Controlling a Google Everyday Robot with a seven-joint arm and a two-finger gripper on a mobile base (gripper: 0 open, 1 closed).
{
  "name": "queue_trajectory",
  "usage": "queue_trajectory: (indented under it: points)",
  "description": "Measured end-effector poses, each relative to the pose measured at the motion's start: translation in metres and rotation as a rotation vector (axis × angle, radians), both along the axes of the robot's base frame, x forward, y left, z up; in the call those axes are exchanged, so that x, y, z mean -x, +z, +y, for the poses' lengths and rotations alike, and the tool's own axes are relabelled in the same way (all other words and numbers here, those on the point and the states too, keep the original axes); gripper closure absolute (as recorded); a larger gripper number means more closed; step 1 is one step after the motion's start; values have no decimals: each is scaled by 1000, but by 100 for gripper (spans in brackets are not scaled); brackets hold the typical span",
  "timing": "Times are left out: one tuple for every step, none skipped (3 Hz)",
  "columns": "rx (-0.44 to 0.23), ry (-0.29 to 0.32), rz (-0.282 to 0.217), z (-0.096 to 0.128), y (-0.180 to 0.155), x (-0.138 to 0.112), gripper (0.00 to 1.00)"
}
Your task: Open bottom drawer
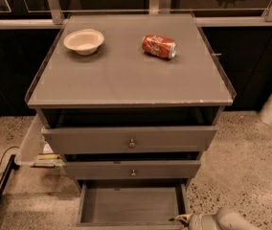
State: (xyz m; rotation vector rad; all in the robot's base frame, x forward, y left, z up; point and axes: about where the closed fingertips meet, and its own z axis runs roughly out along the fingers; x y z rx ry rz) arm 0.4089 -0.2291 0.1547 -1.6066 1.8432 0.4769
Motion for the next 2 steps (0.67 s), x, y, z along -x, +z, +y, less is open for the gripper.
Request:
queue_trajectory:
  points:
    - [0,0,0,0,0,0,58]
    - [0,0,0,0,0,0,34]
